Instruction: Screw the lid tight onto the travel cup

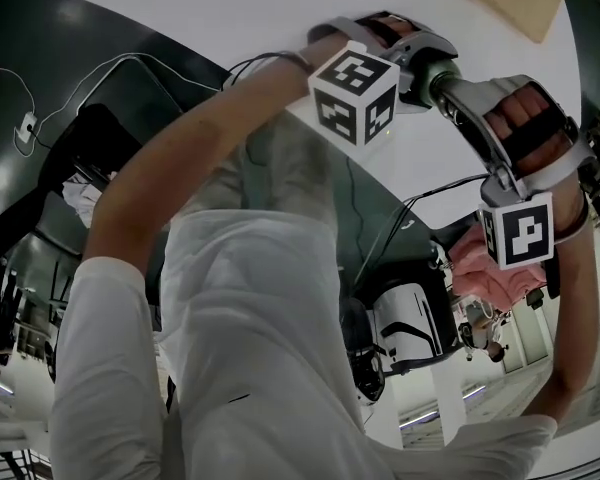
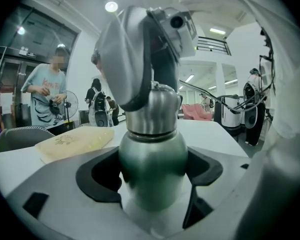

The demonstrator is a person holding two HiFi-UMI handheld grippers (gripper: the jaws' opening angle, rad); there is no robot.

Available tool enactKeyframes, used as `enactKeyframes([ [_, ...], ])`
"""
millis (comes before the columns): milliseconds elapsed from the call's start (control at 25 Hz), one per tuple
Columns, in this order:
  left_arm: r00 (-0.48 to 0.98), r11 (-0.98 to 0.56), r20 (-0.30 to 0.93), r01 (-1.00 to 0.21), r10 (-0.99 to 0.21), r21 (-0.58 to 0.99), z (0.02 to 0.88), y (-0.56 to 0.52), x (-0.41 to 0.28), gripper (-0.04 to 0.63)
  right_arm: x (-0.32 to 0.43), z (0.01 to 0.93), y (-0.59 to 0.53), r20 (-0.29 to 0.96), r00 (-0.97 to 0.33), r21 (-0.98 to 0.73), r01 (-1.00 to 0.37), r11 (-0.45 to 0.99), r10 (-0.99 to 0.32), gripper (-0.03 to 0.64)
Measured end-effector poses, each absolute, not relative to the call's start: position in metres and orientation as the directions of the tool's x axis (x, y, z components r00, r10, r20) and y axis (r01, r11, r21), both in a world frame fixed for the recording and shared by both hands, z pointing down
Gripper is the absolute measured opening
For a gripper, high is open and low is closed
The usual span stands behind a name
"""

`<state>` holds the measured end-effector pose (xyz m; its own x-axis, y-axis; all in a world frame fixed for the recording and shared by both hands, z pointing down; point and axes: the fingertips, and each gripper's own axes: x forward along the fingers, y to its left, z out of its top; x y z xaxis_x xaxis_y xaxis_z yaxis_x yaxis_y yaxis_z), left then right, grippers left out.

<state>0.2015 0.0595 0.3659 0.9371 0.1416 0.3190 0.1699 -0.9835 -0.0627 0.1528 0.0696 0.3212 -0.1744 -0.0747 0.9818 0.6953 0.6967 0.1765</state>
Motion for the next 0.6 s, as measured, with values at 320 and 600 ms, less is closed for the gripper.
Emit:
enactKeyframes([
  [320, 0.936, -0.982, 0.318, 0.178, 0.149, -0.063, 0.3652, 0.0590, 0.2009, 0.359, 0.1463, 0.3148, 0.0630, 0.946, -0.320, 0.196, 0.450, 0.871, -0.047, 0.238],
  [600, 0.934, -0.979, 0.318, 0.193, 0.162, -0.070, 0.3652, 0.0601, 0.2003, 0.359, 0.1493, 0.3139, 0.0697, 0.945, -0.318, 0.273, 0.648, 0.711, -0.072, 0.238],
])
